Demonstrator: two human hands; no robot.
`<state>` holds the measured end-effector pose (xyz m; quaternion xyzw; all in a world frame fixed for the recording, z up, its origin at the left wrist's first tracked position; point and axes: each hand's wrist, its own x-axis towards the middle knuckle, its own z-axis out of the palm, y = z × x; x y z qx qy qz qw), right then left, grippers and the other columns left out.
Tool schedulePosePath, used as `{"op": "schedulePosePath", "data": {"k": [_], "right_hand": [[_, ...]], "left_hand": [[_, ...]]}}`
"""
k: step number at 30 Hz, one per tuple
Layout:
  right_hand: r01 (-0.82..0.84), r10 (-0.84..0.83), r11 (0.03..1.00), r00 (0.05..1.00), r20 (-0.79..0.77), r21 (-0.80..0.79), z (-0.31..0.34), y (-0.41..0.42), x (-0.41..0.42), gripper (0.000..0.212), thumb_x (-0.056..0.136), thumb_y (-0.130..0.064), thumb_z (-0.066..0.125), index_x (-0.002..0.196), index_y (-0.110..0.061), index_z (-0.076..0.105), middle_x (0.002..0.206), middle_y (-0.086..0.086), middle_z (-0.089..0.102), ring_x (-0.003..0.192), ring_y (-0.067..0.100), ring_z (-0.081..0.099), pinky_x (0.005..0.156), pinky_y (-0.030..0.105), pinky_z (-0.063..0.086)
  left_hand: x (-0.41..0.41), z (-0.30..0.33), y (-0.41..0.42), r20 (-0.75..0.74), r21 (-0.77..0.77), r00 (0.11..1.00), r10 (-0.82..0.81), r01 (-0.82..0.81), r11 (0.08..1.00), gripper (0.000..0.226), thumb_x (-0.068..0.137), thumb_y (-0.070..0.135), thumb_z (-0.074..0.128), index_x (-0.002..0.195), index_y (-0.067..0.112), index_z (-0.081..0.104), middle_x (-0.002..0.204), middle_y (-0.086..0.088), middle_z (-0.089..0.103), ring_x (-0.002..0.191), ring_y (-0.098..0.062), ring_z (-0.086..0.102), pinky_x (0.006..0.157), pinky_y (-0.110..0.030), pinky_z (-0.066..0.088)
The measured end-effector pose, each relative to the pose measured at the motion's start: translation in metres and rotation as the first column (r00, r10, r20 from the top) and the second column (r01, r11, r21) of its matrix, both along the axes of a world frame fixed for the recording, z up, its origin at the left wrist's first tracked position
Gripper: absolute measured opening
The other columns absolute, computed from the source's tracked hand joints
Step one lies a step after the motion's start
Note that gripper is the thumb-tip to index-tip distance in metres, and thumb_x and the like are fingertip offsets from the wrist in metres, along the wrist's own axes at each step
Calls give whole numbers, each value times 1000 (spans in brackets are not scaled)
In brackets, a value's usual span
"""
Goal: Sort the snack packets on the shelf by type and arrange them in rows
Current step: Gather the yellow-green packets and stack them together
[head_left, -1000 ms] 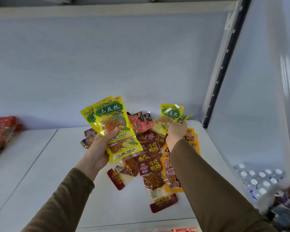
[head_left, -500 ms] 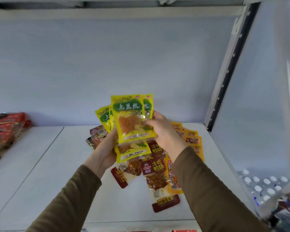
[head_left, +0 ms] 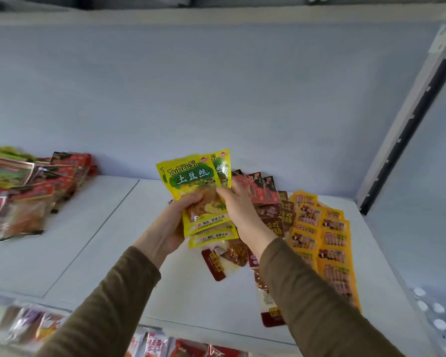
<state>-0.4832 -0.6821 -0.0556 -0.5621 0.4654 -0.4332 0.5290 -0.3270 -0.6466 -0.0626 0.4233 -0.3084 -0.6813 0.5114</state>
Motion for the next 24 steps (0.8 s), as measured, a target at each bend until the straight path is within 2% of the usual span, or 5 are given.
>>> {"op": "schedulePosePath", "data": {"k": [3,8,14,20,24], "right_hand": [[-35,30,990,999,38,137,-3,3,28,91,89,-76,53,161,-42,9,170,-9,10,155,22,19,118,50,25],[-78,47,953,992,113,291,-12,5,96,123,68,-78,76,161,-42,4,168,-2,22,150,27,33,118,53,33],[-90,-33,945,931,365,315,-18,14,197,56,81,-42,84,130,-27,62,121,11,73,104,39,73,84,68,56],[-21,-101,969,876,471,247,-18,13,266,43,94,-23,72,134,-11,60,121,19,72,109,40,71,94,64,54],[66,-173,968,877,449,243,-25,-3,302,43,94,-17,72,133,-9,57,121,19,71,106,37,72,92,58,57]], "left_hand": [[26,0,7,9,-11,1000,25,-25,1000,51,86,26,70,133,9,64,123,-20,72,96,-34,76,80,-45,63],[93,0,15,33,-84,999,22,-19,996,52,84,23,70,134,8,63,121,-22,73,95,-32,76,84,-47,63],[198,1,13,92,-108,995,-32,42,993,51,90,21,68,139,8,60,129,-20,70,104,-32,74,81,-40,62],[266,10,0,201,-36,979,18,-11,999,54,86,20,76,135,4,61,126,-22,70,117,-41,67,101,-54,55],[293,9,-18,346,-33,928,142,-139,990,61,81,22,86,133,10,55,112,-16,77,101,-36,75,94,-54,59]]}}
